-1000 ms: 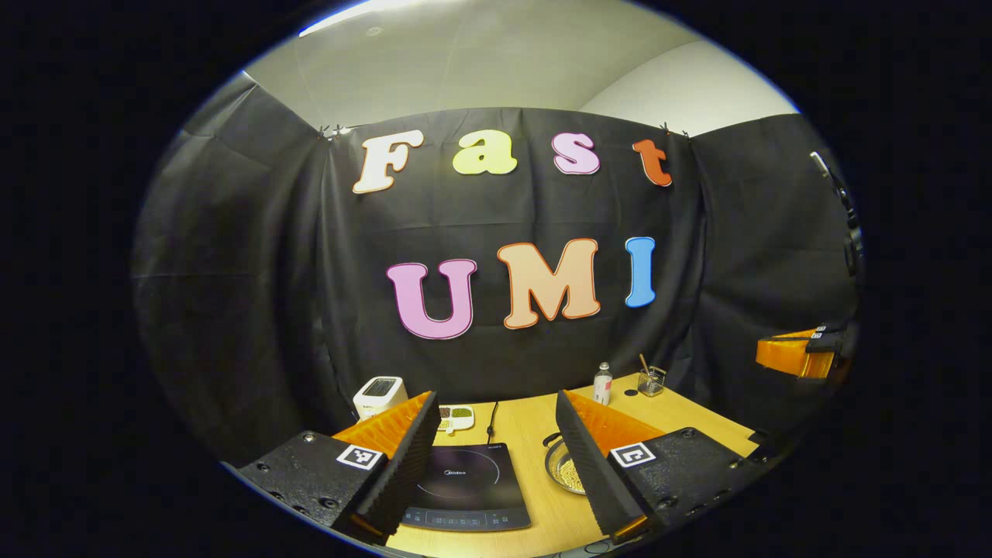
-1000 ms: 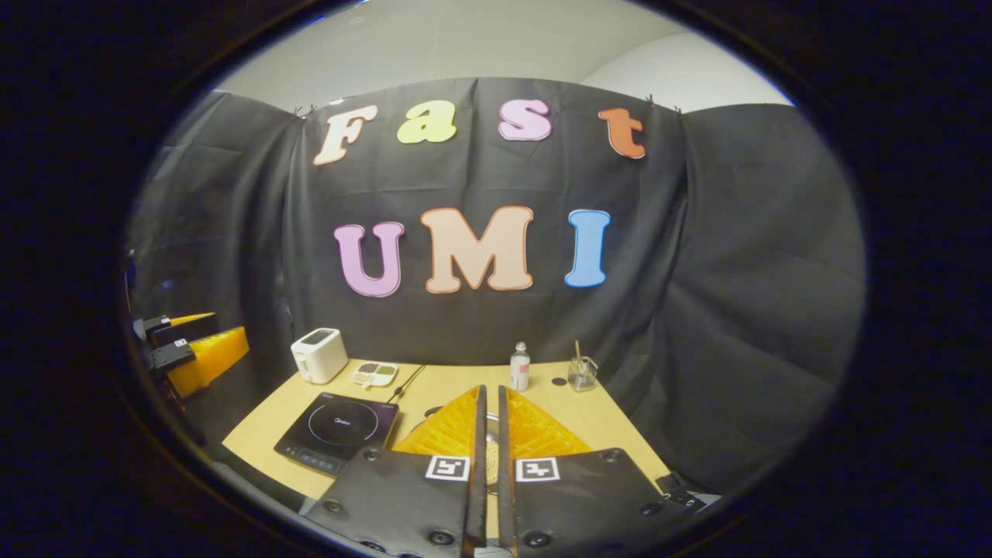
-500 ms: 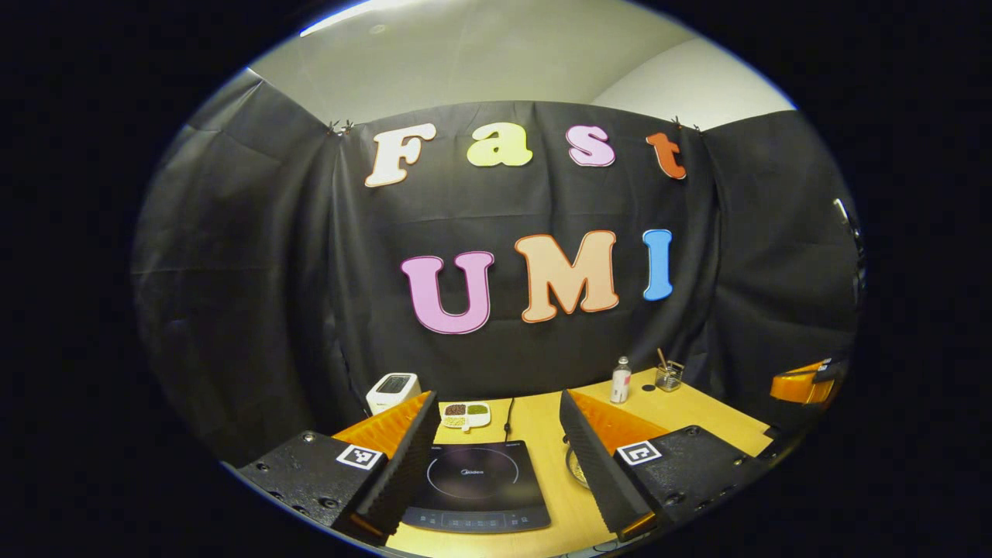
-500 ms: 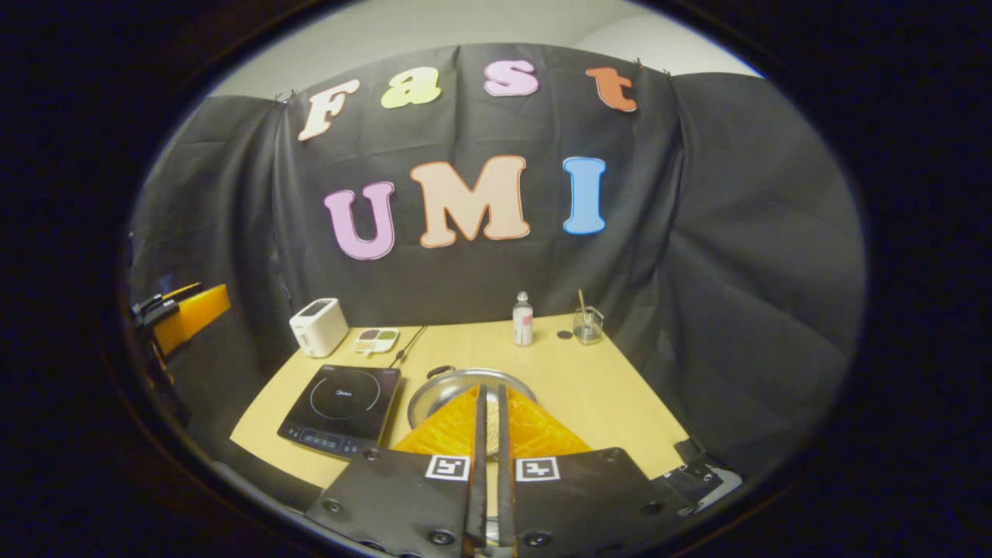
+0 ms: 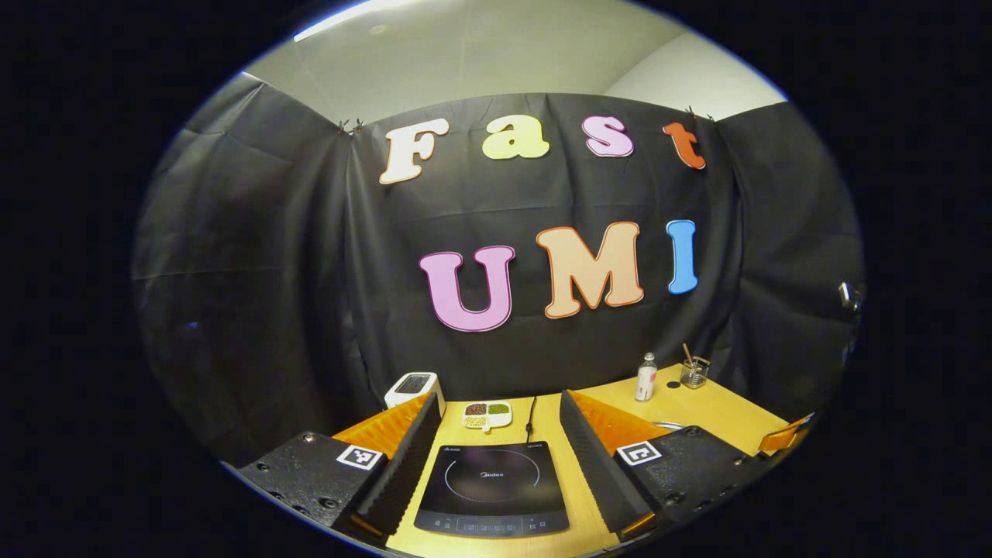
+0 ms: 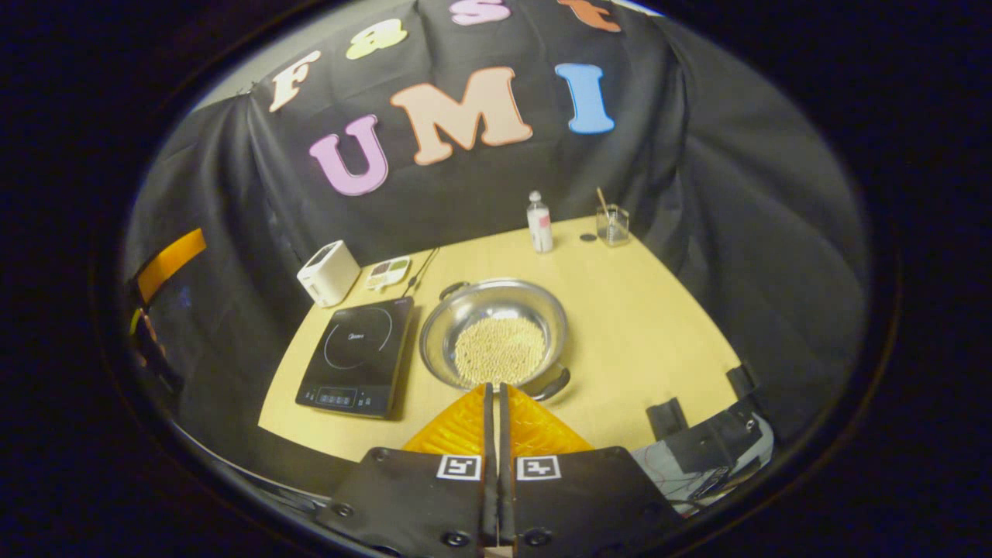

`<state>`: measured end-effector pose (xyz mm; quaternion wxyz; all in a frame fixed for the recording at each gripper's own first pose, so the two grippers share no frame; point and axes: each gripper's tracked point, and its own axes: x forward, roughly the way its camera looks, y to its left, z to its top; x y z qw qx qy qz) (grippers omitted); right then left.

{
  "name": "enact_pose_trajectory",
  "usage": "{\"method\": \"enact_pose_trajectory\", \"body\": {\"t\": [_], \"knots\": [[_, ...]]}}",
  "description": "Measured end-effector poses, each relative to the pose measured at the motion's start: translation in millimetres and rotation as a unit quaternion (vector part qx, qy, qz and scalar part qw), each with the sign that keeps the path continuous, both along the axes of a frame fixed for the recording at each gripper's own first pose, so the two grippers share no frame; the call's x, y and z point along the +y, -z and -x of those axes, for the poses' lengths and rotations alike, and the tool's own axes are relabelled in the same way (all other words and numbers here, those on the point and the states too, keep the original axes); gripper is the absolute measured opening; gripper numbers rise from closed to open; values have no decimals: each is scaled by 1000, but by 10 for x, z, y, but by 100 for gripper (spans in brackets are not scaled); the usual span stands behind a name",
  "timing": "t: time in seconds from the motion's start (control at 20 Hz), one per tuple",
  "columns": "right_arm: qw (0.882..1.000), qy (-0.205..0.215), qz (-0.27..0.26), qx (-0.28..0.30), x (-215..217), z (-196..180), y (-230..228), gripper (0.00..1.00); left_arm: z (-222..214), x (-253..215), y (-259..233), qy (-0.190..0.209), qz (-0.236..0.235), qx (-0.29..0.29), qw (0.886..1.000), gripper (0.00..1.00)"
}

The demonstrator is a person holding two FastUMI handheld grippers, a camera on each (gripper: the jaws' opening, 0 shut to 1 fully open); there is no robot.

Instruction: First push the handle of the pot to place it horizontally, then grasp the pot with both hands and set it on the induction cooktop.

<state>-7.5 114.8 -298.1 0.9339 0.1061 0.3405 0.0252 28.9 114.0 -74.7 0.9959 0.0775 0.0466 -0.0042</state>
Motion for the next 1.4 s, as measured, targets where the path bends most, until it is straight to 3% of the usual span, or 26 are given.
{"method": "enact_pose_trajectory", "body": {"t": [0.15, 0.35, 0.4, 0.45, 0.55, 0.6, 0.75, 1.05, 1.4], "knots": [[998, -12, -32, 50, 41, -33, 307, 3, -154, -78, 25, -12, -5, 1, 1000, 97], [987, -27, -81, 133, 97, -124, 697, 0, -406, -247, 61, -24, 7, 3, 1000, 97], [983, -30, -96, 156, 120, -152, 802, 3, -458, -271, 75, -27, 7, 4, 1000, 94], [976, -36, -117, 179, 175, -148, 907, 4, -515, -278, 88, -34, 2, 5, 999, 97], [964, -39, -151, 217, 249, -195, 1091, 0, -633, -280, 113, -47, -12, 6, 999, 97], [958, -39, -162, 235, 268, -226, 1191, 10, -664, -296, 128, -52, -19, 8, 998, 97], [945, -35, -171, 278, 240, -292, 1465, 10, -769, -395, 186, -58, -25, 14, 998, 94], [918, -18, -212, 335, 289, -470, 1781, 10, -936, -514, 266, -70, -39, 25, 996, 94], [904, 18, -230, 359, 155, -652, 1869, 9, -1027, -597, 425, -84, -19, 48, 995, 97]]}}
